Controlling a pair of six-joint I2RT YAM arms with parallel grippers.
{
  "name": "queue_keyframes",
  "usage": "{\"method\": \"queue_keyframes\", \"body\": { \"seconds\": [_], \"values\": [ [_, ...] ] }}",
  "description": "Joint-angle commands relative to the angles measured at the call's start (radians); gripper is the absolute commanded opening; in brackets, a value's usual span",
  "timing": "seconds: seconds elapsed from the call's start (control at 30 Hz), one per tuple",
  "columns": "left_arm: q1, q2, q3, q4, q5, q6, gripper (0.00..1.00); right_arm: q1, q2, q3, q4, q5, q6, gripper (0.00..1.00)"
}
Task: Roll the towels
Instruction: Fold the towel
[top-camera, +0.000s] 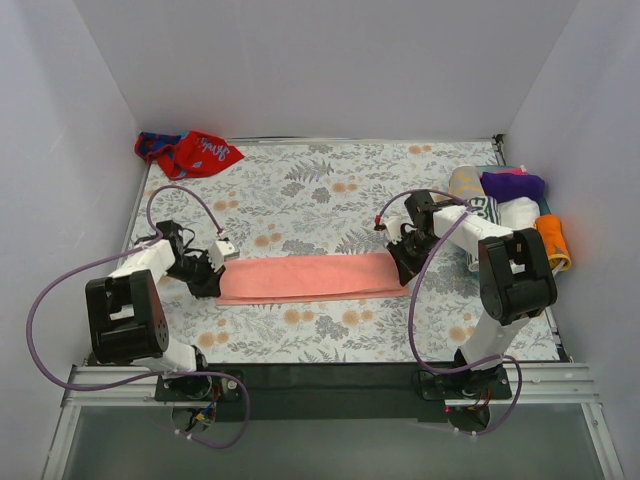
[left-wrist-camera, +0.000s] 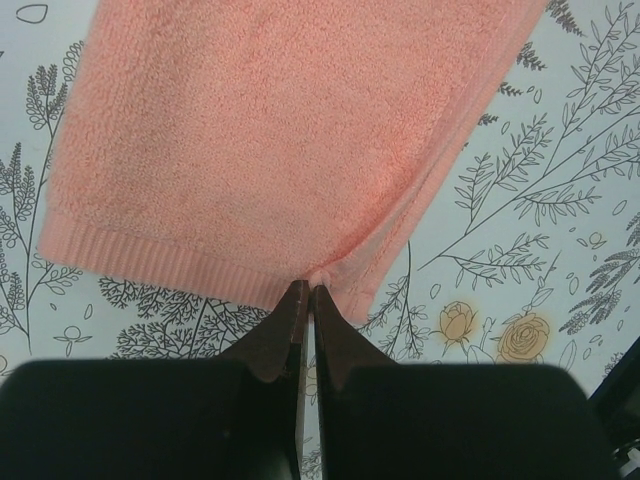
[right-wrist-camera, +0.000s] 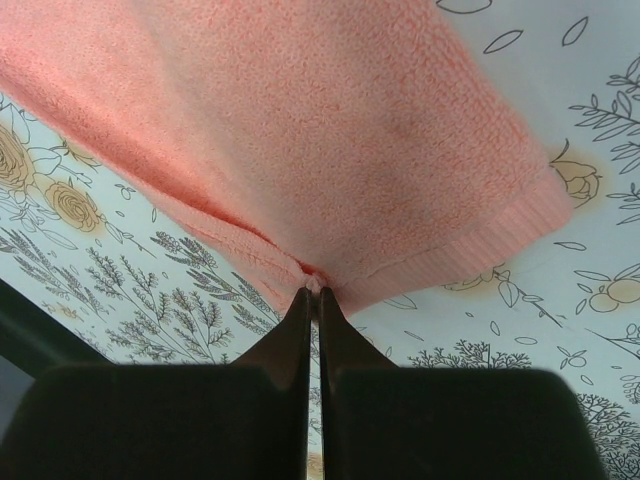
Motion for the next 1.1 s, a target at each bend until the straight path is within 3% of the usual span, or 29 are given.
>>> {"method": "queue_keyframes", "body": {
  "seconds": [0.0, 0.27, 0.6, 0.63, 0.67, 0.77, 0.83, 0.93, 1.03, 1.07],
  "values": [
    [0.005, -0.029, 0.043, -0.014, 0.011, 0.002, 0.0, 0.005, -0.014, 0.027, -0.01, 0.016, -0.008, 0.01],
    [0.007, -0.075, 0.123, -0.12, 0.02, 0.036, 0.0, 0.005, -0.057, 0.061, -0.061, 0.011, -0.014, 0.01],
    [0.007, -0.074, 0.04, -0.12, -0.015, 0.099, 0.0, 0.011, -0.034, 0.009, -0.047, -0.016, -0.028, 0.01],
    [0.007, -0.069, 0.038, -0.128, -0.014, 0.108, 0.05, 0.009, -0.035, 0.009, -0.05, -0.018, -0.028, 0.05],
    [0.005, -0.071, 0.038, -0.133, -0.008, 0.114, 0.13, 0.009, -0.037, 0.017, -0.055, -0.026, -0.028, 0.21],
    [0.005, -0.1, 0.06, -0.165, 0.012, 0.133, 0.3, 0.011, -0.07, 0.069, -0.099, -0.049, -0.042, 0.51],
    [0.005, -0.124, 0.103, -0.191, 0.046, 0.134, 0.36, 0.009, -0.107, 0.104, -0.116, -0.053, -0.05, 0.57],
    [0.007, -0.137, 0.181, -0.208, 0.107, 0.092, 0.39, 0.009, -0.132, 0.184, -0.126, -0.07, -0.036, 0.57],
    [0.007, -0.107, 0.216, -0.15, 0.164, -0.034, 0.39, 0.009, -0.083, 0.26, -0.126, -0.093, -0.001, 0.48],
    [0.004, -0.088, 0.219, -0.118, 0.167, -0.079, 0.39, 0.011, -0.06, 0.277, -0.124, -0.093, 0.008, 0.4]
  ]
}}
